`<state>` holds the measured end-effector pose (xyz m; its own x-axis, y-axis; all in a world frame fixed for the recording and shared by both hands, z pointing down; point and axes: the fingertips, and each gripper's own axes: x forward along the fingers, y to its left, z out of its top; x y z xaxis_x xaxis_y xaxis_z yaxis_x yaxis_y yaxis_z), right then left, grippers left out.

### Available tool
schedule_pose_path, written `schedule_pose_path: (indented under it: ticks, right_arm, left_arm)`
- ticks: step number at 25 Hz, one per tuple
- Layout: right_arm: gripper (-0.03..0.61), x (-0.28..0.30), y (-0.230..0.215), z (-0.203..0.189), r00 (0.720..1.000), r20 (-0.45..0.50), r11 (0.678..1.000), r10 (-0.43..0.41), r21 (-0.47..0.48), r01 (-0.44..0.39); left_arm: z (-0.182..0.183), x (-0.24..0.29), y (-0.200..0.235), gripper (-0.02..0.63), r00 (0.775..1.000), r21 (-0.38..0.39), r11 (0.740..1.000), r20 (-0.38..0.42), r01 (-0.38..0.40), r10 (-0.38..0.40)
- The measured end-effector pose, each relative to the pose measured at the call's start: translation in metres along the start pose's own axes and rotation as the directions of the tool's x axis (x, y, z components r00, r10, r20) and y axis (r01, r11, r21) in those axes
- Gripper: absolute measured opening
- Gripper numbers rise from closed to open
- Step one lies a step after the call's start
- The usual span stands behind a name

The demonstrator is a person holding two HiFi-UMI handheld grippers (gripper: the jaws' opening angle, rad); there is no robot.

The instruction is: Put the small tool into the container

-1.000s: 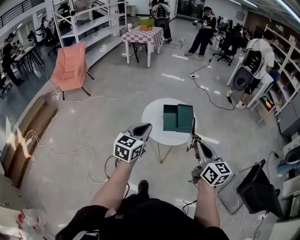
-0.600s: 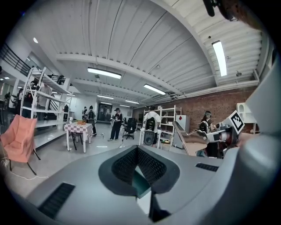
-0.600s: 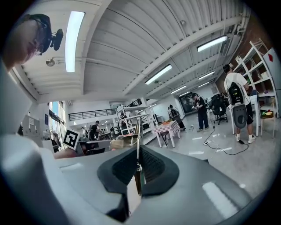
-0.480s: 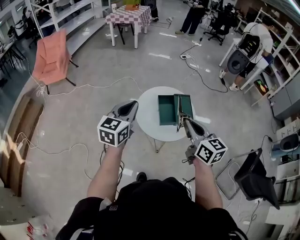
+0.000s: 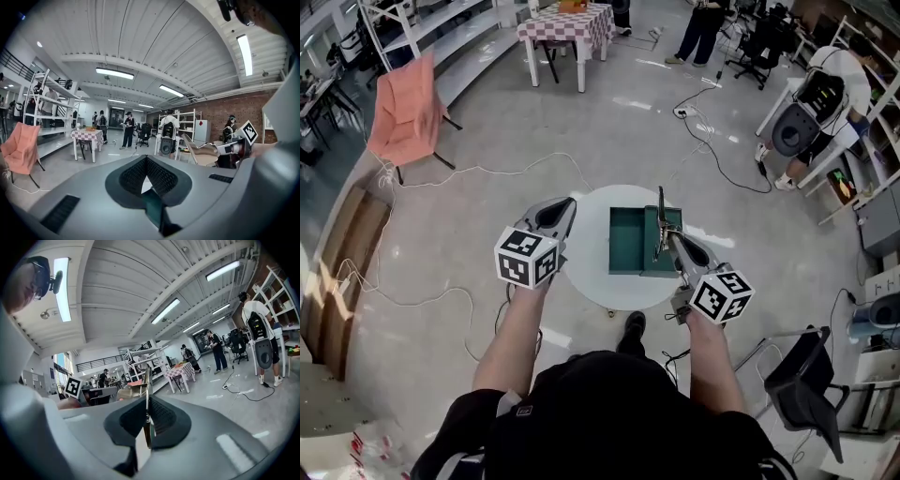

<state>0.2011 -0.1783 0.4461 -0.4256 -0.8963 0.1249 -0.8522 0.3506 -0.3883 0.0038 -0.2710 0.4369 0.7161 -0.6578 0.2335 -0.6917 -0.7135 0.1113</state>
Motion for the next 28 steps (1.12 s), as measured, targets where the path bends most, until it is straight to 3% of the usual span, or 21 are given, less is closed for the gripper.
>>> schedule_pose_path:
  ticks: [5, 11, 21, 28]
  right_arm:
    - [0.012, 0.035, -0.070, 0.027, 0.999, -0.032, 0.999, 0.040, 0.020, -0.039]
    - [0.012, 0.066, -0.113, 0.034, 0.990, -0.089, 0.994, 0.105, 0.052, -0.101]
    - [0.012, 0.111, -0.106, -0.029, 0.968, -0.232, 0.992, 0.097, 0.105, -0.074]
    - [0.012, 0.115, -0.096, -0.081, 0.938, -0.341, 0.989, 0.061, 0.147, -0.011]
  left_arm:
    - [0.023, 0.067, -0.005, -0.011, 0.999, 0.023, 0.999, -0.016, -0.040, 0.041]
    - [0.033, 0.108, -0.011, -0.011, 0.996, 0.029, 0.996, -0.040, -0.080, 0.081]
    - [0.004, 0.096, 0.025, -0.011, 0.993, -0.004, 0.997, -0.082, -0.083, 0.082]
    - [-0.037, 0.096, 0.035, -0.011, 0.990, -0.075, 0.997, -0.137, -0.035, 0.025]
